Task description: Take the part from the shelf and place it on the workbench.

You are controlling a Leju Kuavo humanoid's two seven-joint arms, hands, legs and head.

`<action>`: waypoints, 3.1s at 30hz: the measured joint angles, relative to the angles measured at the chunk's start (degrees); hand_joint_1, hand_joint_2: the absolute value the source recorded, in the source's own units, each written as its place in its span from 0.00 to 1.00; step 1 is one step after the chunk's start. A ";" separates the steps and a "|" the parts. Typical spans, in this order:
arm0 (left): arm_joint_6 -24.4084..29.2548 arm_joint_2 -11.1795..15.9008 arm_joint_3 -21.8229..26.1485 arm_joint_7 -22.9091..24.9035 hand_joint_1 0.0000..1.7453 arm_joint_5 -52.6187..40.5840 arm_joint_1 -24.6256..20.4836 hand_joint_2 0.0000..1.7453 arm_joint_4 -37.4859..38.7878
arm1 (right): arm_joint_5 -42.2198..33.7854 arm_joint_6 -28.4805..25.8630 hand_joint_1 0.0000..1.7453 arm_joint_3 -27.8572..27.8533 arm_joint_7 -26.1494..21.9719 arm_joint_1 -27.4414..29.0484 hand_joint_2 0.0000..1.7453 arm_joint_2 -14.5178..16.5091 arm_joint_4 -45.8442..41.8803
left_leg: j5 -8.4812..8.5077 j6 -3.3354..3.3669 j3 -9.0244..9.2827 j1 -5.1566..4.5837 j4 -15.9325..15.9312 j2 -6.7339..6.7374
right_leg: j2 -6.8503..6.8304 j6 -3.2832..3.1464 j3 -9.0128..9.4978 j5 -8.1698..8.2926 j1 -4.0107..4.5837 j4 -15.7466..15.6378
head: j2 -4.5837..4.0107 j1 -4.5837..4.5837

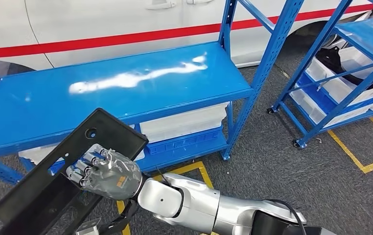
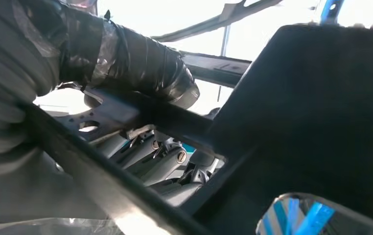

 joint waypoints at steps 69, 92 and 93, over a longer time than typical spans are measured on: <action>0.70 0.10 2.15 -0.95 0.00 -1.57 0.36 0.00 -0.04 | -0.07 -1.83 1.00 -0.24 1.44 2.37 1.00 0.38 -0.43 | 1.07 -0.67 -2.00 -0.34 0.67 2.84 | -2.03 -1.66 7.46 0.25 1.21 -3.23 | 0.00 0.09; 0.63 0.04 2.34 -0.78 0.00 -1.74 0.45 0.00 -0.03 | -0.04 -1.93 1.00 -1.34 1.36 2.98 1.00 0.75 -0.89 | 0.66 -0.51 -0.60 0.30 -0.30 -0.29 | 2.33 -0.57 2.47 -1.25 1.36 1.40 | 0.01 0.42; 0.64 0.07 2.36 -0.78 0.00 -1.74 0.50 0.00 -0.02 | -0.04 -1.93 1.00 -1.40 1.36 3.03 1.00 0.75 -0.92 | 0.66 -0.40 -0.61 0.26 -0.33 0.53 | 1.52 -0.21 0.57 -2.94 0.99 5.27 | 0.01 0.45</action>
